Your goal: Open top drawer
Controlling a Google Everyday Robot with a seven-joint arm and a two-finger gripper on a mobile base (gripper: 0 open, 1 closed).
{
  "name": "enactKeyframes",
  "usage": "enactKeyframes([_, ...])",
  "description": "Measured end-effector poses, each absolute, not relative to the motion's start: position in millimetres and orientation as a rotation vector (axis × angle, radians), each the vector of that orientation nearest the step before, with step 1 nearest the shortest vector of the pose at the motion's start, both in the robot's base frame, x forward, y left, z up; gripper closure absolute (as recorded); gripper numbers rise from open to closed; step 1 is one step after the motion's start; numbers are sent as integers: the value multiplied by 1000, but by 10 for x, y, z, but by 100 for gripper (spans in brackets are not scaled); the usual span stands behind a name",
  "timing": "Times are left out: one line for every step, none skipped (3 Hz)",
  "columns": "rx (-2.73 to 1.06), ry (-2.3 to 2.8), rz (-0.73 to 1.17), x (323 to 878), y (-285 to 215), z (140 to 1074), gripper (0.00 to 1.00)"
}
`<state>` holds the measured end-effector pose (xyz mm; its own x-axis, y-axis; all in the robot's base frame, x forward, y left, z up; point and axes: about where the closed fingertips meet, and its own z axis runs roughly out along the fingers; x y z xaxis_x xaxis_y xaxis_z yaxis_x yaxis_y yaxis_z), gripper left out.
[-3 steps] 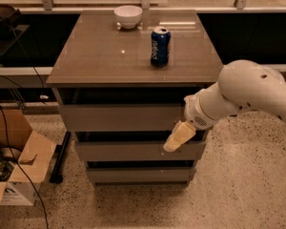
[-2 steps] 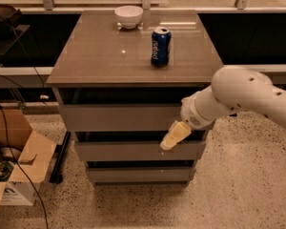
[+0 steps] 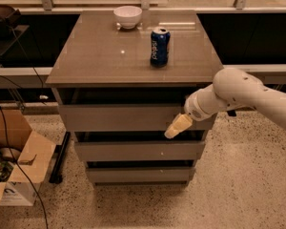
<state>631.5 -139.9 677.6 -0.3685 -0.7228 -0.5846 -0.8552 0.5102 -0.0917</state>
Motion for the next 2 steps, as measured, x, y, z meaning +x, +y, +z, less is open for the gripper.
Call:
enactKeyframes([-1289,2222,331,6577,-1489,6546,0])
enactKeyframes([-1294,2235,328,6598,-1511,6545,19])
